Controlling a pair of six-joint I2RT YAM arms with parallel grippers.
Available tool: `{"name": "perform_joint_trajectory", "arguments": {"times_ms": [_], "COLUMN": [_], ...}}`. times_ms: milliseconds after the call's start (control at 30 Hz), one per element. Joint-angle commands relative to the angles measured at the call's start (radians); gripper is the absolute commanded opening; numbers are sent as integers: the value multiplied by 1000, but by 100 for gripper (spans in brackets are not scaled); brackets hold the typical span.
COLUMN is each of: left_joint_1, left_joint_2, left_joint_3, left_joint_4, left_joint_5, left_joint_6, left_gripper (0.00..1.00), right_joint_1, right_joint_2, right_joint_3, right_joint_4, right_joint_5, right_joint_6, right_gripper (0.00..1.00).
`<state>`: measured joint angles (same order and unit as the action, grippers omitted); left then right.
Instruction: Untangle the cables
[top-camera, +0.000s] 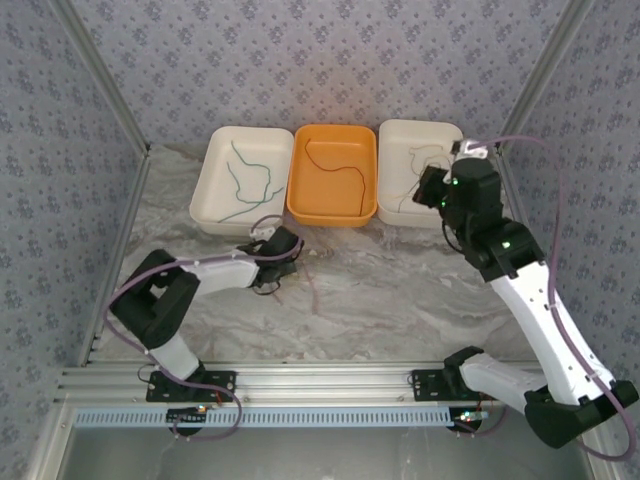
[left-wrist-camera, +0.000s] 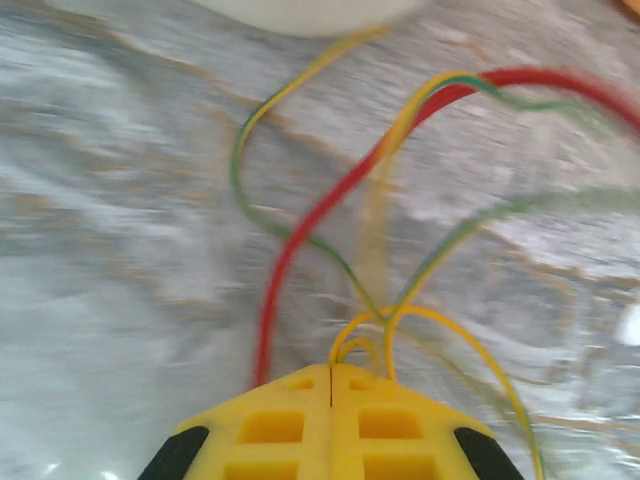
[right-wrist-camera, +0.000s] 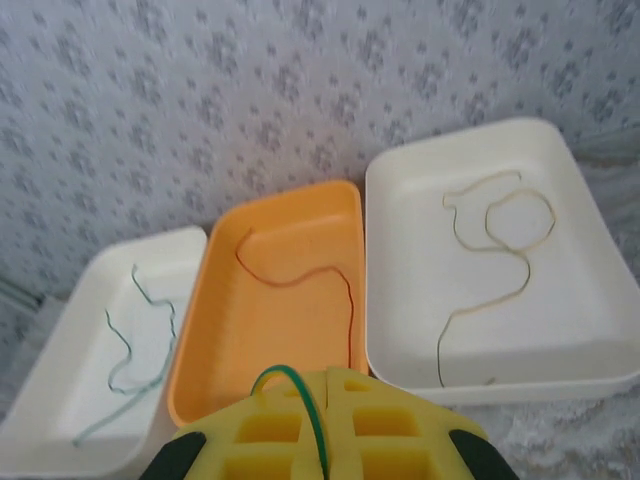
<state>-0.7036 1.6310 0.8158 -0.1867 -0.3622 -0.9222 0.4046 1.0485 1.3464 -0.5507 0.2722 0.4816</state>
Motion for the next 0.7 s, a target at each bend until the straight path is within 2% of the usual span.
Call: {"name": "perform_joint_trajectory", "arguments": {"times_ms": [0, 167, 300, 467, 667], "left_joint_1": [43, 156, 198, 206, 258], "left_joint_2": [-125, -242, -279, -303, -362], "left_joint_3": [-47, -111, -120, -113, -129], "left_joint_4": [-85, -83, -58, -79, -126], "left_joint_5": [-80, -11, 49, 65, 55], "left_joint_6": [45, 106, 139, 137, 139], "left_gripper": [0, 0, 0, 0, 0], "right_joint_1": [-51, -148, -137, -92, -118], "right_joint_2": [-7, 7, 46, 38, 34], "right_joint_3": [67, 147, 178, 175, 271], "right_joint_4": [-72, -77, -79, -82, -126], "right_joint_5": [-13, -67, -128, -85, -33], "right_joint_6": [-16, 7, 18, 6, -12], "right_gripper": [0, 0, 0, 0, 0]}}
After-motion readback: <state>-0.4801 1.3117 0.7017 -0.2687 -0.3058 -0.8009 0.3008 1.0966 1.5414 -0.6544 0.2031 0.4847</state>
